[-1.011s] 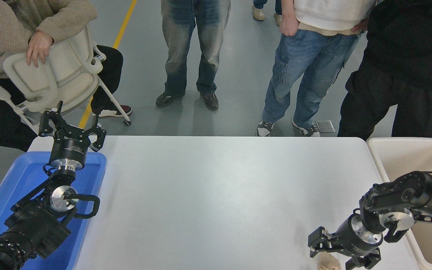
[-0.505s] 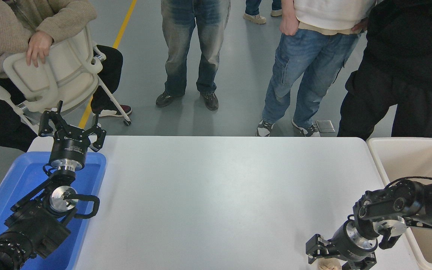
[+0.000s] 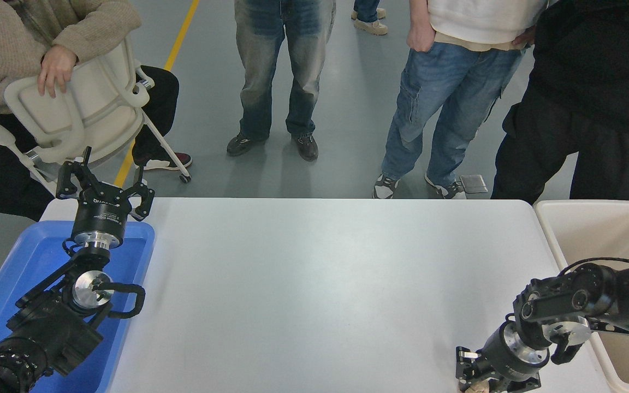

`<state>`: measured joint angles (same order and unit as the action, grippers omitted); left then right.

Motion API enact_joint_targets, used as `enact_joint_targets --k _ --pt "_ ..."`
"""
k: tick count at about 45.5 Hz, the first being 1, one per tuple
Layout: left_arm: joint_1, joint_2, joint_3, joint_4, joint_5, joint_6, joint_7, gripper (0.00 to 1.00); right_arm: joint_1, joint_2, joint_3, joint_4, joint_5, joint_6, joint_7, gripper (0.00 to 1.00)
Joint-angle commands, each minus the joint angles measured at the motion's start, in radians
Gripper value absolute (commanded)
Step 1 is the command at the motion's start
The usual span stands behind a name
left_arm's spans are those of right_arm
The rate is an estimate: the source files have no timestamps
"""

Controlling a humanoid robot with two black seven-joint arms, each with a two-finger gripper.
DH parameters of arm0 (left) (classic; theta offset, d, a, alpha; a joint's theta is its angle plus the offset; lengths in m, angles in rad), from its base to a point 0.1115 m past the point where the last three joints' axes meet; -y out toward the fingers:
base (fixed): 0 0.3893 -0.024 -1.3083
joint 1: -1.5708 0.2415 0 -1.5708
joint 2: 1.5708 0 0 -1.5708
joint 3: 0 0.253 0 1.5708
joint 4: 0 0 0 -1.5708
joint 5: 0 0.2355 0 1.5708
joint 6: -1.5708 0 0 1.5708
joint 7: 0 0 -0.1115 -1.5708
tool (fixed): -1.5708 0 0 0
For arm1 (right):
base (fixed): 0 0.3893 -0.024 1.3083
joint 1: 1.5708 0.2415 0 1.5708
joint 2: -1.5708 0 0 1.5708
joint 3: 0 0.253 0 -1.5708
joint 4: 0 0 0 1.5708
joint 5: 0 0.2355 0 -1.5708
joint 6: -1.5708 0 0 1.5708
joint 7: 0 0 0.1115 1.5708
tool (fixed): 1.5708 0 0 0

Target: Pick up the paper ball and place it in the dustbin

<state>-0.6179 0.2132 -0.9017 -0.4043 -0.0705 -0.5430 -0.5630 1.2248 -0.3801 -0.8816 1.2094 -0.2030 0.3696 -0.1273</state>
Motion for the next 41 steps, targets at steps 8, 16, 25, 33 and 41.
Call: enact_joint_targets --k 8,16,25,33,41 --pt "0.000 0.000 0.000 -0.001 0.000 0.000 0.000 0.99 0.084 -0.095 -0.023 0.053 0.057 0.023 0.003 0.00" --pt "0.000 0.000 0.000 -0.001 0.000 0.000 0.000 0.99 0.280 -0.186 -0.118 0.159 0.059 0.113 0.005 0.00" --pt "0.000 0.000 0.001 -0.001 0.001 0.000 0.000 0.99 0.573 -0.276 -0.210 0.251 0.065 0.345 0.006 0.00" --pt "0.000 0.000 0.001 -0.001 0.000 0.000 0.000 0.99 0.809 -0.283 -0.318 0.269 0.160 0.416 0.009 0.00" --pt "0.000 0.000 0.001 -0.001 0.000 0.000 0.000 0.99 1.019 -0.273 -0.413 0.297 0.183 0.416 0.009 0.00"
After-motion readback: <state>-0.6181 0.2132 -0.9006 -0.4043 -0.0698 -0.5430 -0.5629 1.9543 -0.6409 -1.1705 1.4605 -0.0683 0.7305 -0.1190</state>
